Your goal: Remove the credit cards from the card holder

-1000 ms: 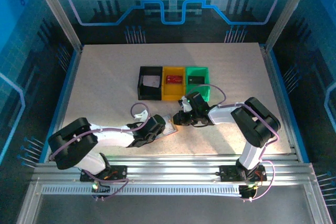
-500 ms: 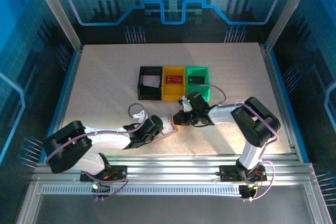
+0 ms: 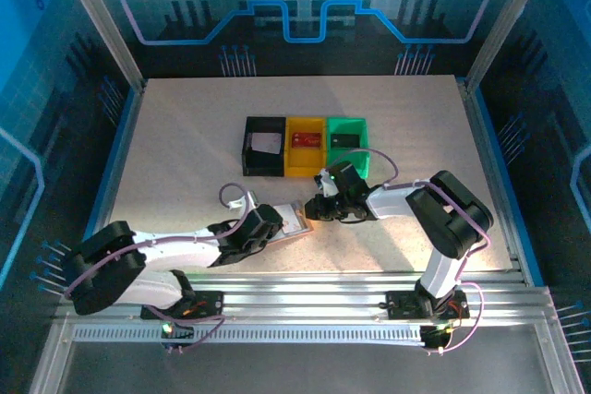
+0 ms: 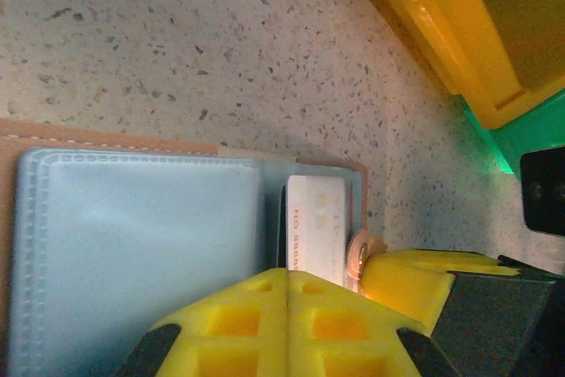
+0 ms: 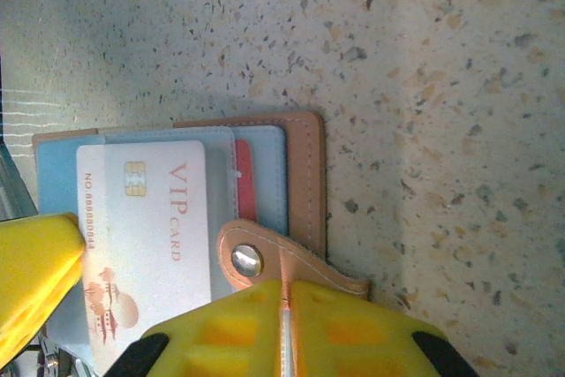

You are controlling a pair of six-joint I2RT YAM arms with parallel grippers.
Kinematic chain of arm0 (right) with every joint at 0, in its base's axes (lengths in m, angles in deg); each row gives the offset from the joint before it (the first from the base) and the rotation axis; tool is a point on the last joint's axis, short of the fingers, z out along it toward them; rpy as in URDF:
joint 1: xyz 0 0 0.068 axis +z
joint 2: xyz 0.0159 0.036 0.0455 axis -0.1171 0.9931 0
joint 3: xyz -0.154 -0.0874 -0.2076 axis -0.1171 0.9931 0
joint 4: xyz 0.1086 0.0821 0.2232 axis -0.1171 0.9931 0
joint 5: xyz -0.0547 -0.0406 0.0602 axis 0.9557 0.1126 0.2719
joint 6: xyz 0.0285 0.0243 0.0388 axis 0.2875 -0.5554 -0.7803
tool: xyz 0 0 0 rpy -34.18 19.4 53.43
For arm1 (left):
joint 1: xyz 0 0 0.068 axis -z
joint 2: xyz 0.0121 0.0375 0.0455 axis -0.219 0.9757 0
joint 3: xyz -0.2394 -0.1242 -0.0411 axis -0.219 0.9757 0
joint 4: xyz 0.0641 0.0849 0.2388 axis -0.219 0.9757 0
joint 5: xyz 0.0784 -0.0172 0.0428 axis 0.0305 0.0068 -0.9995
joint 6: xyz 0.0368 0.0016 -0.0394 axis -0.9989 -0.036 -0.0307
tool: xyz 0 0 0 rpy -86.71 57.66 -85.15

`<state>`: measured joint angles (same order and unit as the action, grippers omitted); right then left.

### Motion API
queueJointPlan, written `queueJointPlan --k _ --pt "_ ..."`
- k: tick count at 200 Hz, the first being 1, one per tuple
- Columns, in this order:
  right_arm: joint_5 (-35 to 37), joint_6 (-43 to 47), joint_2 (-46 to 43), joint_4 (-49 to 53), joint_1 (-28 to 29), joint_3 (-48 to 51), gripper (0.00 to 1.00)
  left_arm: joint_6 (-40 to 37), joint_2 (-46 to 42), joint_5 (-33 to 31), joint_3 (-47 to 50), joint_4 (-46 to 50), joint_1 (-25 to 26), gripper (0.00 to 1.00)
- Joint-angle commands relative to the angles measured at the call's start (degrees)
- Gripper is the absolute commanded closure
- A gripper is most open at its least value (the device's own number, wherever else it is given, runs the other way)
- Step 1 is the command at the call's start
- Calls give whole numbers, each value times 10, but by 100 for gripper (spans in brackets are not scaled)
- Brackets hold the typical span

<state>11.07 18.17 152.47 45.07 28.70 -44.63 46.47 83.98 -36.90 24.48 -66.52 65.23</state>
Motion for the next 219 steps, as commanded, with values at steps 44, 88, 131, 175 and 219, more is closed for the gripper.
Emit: queueJointPlan --k 44,88,131,175,219 --pt "21 -3 25 37 -6 17 89 -19 -35 -26 20 1 4 100" --pt "24 -2 18 41 -5 19 89 -24 -60 -29 33 5 4 100" --pt "27 -3 11 45 -6 23 89 -37 -93 -26 48 3 4 100" --pt "24 0 -12 56 -6 21 89 -54 -136 -24 70 -3 4 100" --pt "22 6 -38 71 -5 16 86 -78 -171 -12 83 -10 4 100"
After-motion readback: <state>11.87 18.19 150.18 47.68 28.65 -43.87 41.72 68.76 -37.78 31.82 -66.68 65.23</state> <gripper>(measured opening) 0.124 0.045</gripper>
